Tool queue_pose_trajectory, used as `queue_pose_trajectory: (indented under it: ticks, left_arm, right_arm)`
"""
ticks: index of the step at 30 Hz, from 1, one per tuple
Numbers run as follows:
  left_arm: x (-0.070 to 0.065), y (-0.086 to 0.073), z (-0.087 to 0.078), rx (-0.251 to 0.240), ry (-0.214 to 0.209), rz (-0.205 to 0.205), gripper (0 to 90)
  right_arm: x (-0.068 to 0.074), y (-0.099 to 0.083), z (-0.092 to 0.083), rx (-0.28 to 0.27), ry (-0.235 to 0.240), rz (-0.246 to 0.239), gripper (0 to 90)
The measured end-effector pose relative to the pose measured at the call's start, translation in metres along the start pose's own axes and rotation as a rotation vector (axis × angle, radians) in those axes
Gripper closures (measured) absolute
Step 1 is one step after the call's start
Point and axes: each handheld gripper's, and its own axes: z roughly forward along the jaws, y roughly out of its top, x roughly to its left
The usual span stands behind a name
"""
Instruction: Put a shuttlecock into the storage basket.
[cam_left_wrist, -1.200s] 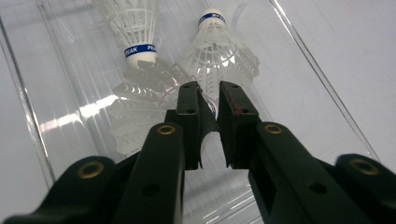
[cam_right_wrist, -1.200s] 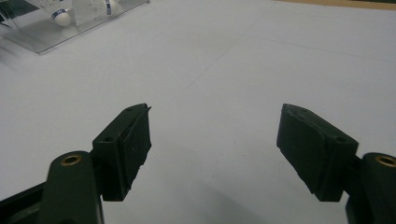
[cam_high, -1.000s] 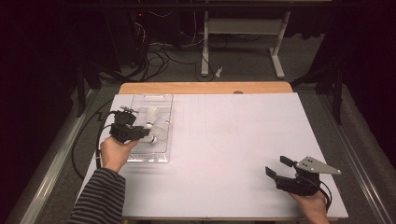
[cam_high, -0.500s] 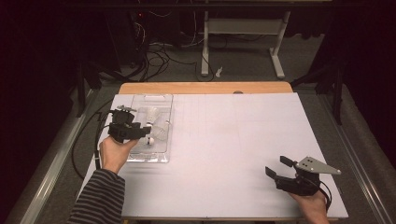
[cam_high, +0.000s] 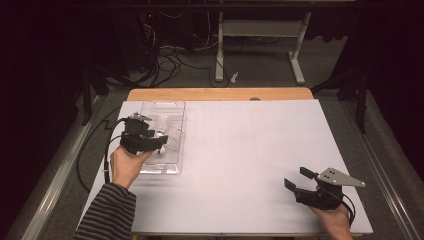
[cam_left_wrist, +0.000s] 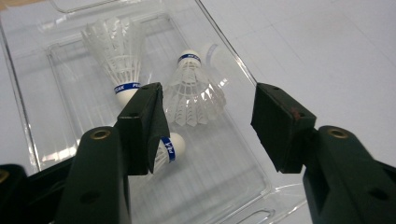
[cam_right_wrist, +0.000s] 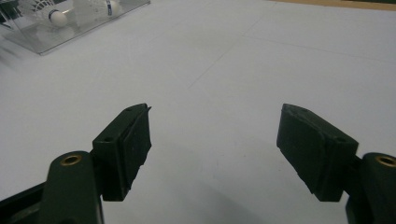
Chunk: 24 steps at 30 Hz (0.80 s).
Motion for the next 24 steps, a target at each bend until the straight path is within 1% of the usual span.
queue_pose_trajectory:
  ticks: [6,10,13,24]
  left_arm:
    - [-0.0049,-0.0027,-0.0031,-0.003,-0.011,0.014,42.5]
    - [-0.0073,-0.0039,-0.0049,-0.009,-0.013,0.014,41.7]
    - [-0.0085,-0.0051,-0.0059,-0.004,-0.014,0.017,41.1]
    - [-0.0107,-0.0074,-0.0081,-0.007,-0.006,0.025,38.0]
  right_arm:
    - [-0.0001,0.0,0.0,0.0,0.0,0.002,26.8]
    - [-0.0001,0.0,0.0001,0.001,0.0,0.002,26.8]
    - [-0.0002,0.0,-0.0002,0.0,0.0,0.002,26.7]
    - [-0.0004,0.0,-0.0004,-0.001,0.0,0.005,26.8]
